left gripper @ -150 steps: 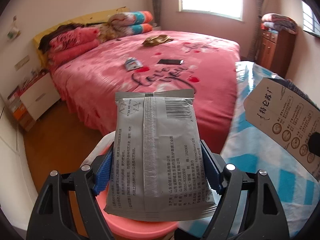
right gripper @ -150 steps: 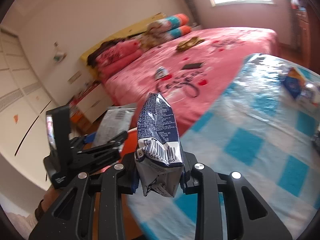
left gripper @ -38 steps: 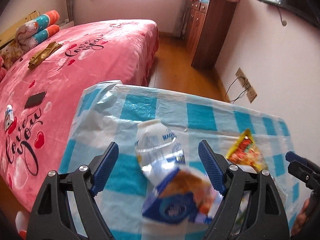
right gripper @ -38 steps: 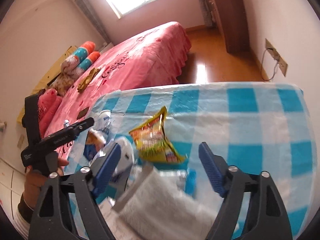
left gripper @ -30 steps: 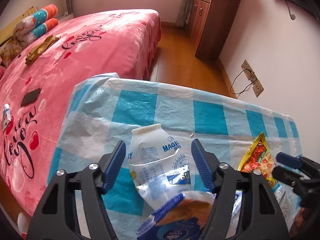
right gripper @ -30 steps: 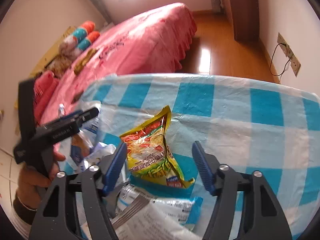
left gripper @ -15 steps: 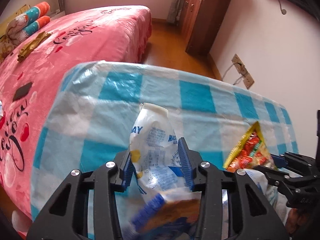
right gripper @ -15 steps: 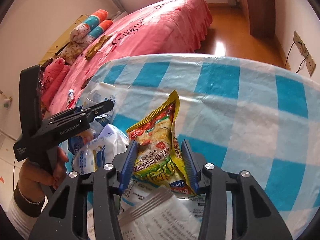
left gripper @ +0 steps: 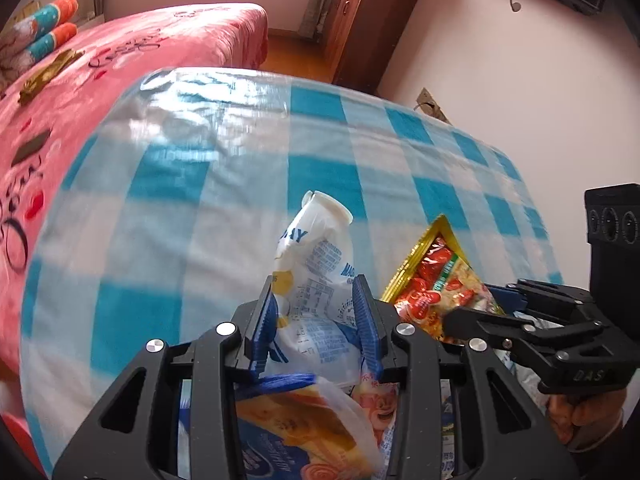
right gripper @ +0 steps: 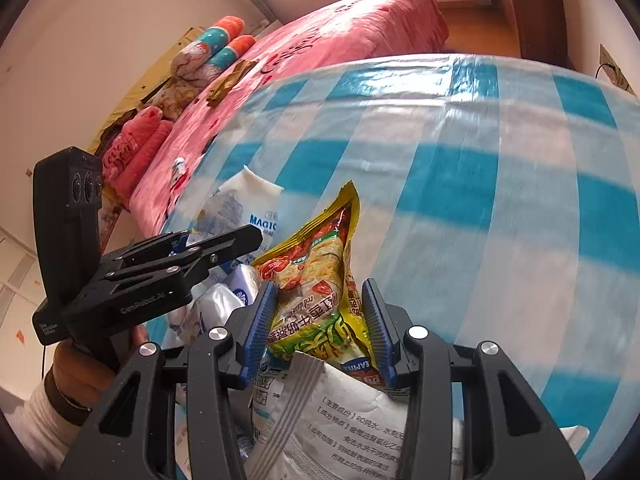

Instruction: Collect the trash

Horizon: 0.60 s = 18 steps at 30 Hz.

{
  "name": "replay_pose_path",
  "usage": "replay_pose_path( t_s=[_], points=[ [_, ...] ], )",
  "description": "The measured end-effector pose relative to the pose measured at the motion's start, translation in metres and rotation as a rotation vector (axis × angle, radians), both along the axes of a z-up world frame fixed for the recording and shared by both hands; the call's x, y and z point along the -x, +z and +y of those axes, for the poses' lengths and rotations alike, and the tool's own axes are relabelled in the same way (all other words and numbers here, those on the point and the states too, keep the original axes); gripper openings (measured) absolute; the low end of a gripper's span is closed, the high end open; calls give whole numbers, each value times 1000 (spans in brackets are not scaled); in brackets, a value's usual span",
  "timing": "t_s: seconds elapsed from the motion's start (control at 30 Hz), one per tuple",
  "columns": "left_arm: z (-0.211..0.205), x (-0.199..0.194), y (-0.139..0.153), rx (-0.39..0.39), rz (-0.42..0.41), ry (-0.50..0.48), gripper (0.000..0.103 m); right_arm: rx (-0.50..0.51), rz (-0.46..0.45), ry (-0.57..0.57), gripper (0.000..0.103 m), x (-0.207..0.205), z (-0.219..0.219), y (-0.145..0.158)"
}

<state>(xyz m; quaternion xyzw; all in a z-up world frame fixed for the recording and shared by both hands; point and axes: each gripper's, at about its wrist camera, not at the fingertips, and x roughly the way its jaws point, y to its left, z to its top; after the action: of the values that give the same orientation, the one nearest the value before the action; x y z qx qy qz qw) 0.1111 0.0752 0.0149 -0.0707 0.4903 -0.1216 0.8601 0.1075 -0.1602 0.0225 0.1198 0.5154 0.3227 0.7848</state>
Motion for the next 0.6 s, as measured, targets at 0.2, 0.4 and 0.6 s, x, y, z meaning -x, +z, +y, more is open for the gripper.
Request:
replay_pose_path(
  t_s=[0.2,0.4,0.6],
  points=[
    [9,47,-2,52,15,-6,39,12,-24,17,46,51,0,2],
    [13,69,-1,56,-1,-37,47,54,-76,-10,55,85,-2,11],
    [30,89,28,36,-108,-34,67,21,-199,-104,80,119,-27,46]
  ],
)
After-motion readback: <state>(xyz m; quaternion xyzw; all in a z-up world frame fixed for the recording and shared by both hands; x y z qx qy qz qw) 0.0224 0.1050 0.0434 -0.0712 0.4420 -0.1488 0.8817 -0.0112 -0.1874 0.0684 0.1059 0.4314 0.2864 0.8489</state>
